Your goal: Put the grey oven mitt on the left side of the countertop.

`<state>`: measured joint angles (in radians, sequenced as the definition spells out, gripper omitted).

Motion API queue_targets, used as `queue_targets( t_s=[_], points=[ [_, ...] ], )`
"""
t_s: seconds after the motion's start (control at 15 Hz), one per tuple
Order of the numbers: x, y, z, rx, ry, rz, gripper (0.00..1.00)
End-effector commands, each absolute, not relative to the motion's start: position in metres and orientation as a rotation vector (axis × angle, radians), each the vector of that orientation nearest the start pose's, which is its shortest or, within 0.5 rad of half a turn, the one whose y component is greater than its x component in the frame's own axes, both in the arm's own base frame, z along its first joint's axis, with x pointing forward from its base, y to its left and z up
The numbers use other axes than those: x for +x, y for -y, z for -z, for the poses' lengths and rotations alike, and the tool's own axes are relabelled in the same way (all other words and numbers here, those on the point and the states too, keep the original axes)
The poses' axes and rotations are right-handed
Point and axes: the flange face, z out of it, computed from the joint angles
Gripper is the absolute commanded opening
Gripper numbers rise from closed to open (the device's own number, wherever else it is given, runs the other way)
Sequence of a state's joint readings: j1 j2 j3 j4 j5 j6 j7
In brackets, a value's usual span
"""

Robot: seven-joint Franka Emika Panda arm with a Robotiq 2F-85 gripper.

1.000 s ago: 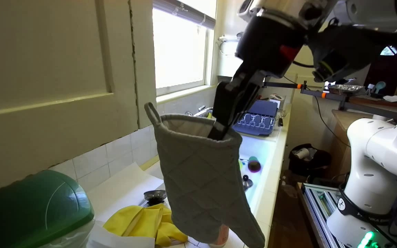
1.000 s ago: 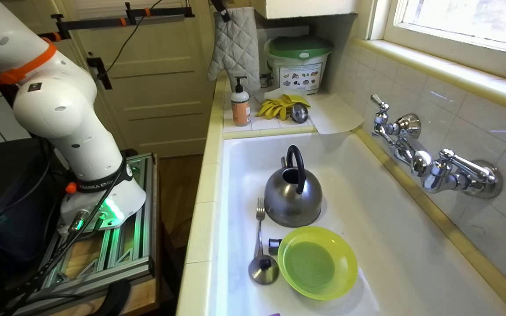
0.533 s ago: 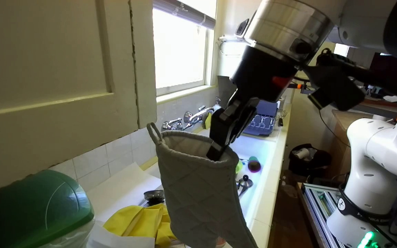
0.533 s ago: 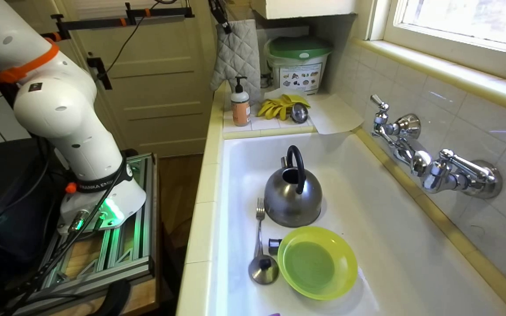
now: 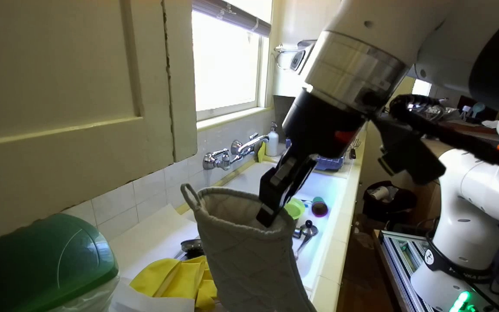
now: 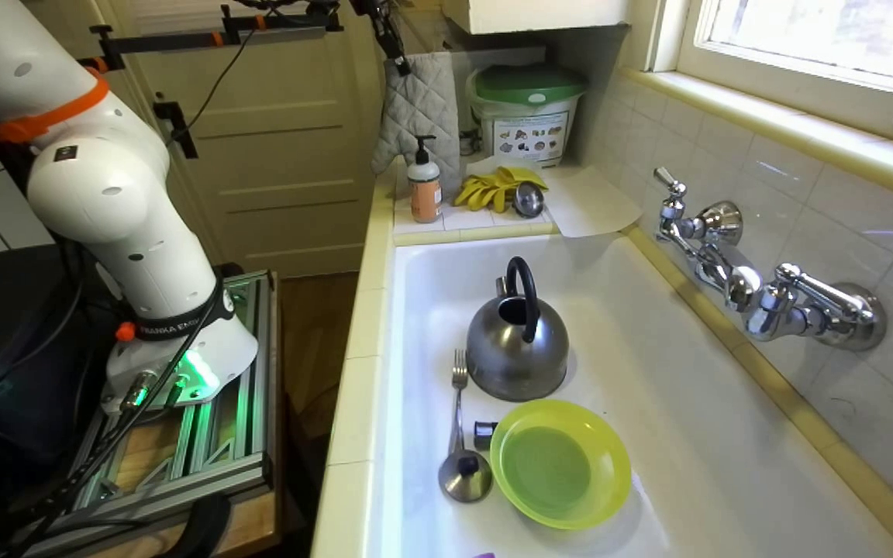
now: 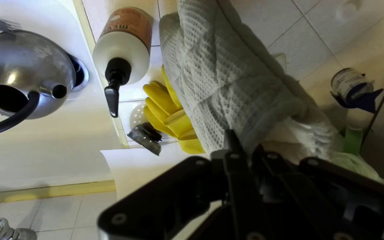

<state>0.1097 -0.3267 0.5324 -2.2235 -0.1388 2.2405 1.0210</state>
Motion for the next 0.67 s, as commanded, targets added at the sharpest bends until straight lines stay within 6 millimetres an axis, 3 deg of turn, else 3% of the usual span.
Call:
queue_targets(
  t_s=[0.0,0.47,0.53,0.6],
  points=[
    [0.391,-0.326,-0.486,-3.015,-0.497,0.671,0.02],
    [0.407,-0.354,-0.434,-2.951,-0.621,0.730,0.02],
    [0.408,-0.358,-0.426,-2.941,-0.643,0.712,0.32],
    [0.409,-0.363,-0.419,-2.934,-0.663,0.681,0.34]
  ],
)
